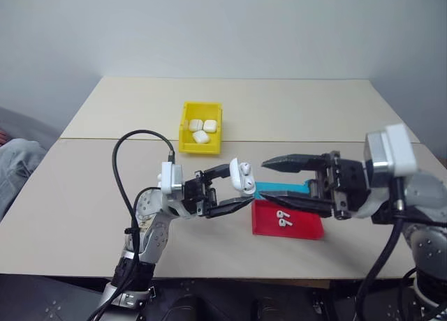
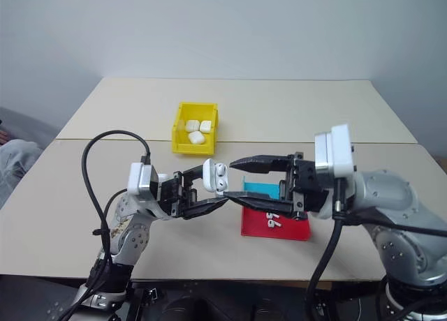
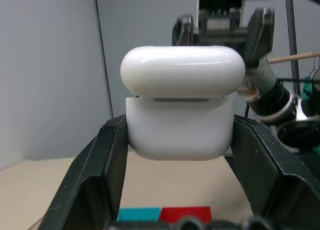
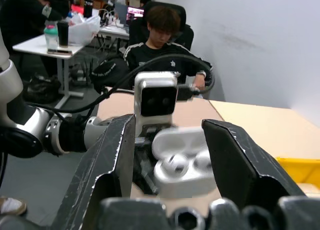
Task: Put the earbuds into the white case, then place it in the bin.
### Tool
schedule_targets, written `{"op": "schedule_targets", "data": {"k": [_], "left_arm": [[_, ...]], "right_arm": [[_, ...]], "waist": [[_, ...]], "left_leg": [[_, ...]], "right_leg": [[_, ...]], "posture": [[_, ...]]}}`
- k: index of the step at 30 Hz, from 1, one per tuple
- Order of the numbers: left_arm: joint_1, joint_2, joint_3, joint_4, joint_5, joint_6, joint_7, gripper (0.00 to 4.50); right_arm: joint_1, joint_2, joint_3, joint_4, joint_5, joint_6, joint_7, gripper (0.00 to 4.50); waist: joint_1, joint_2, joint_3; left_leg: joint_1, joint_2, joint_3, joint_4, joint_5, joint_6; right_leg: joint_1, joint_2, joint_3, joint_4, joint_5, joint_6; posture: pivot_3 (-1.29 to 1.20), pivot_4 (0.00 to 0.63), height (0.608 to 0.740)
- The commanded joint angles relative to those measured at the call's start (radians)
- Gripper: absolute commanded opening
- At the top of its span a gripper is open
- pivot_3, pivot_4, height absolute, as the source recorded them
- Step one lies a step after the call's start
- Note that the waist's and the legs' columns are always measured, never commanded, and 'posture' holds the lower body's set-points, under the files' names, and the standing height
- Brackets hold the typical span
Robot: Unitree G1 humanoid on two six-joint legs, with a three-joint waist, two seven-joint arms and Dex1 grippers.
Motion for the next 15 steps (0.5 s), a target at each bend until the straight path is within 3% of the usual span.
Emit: {"op": "schedule_targets", "data": {"k": [1,6,15], "left_arm": [[-0.043,-0.015,-0.015,0.046,0.046,-0.072,-0.021,2.82],[-0.081,-0.033,-0.034,0.108,0.108,-0.129,-0.014,2.82],[-0.071,-0.036,-0.023,0.081,0.099,-0.151,-0.006,2.82]], "right_arm": [[-0.112,-0.041,0.059,0.030,-0.046,0.007,0.005,1.65],[-0.226,-0.058,0.209,0.043,-0.154,-0.002,0.046,0.03],[-0.260,-0.045,0.334,0.030,-0.327,-0.051,0.059,0.03]], "waist": [[0.001,0.000,0.000],[0.002,0.000,0.000],[0.003,0.000,0.000]], "left_leg": [[0.000,0.000,0.000,0.000,0.000,0.000],[-0.001,0.000,0.001,0.000,0.000,0.000],[-0.001,0.000,0.001,0.000,0.000,0.000]], "right_leg": [[0.000,0.000,0.000,0.000,0.000,0.000],[0.000,0.000,0.000,-0.001,0.000,0.000],[-0.001,0.000,0.000,0.000,0.000,0.000]], "posture": [[0.00,0.150,0.740],[0.00,0.150,0.740],[0.00,0.150,0.740]]}}
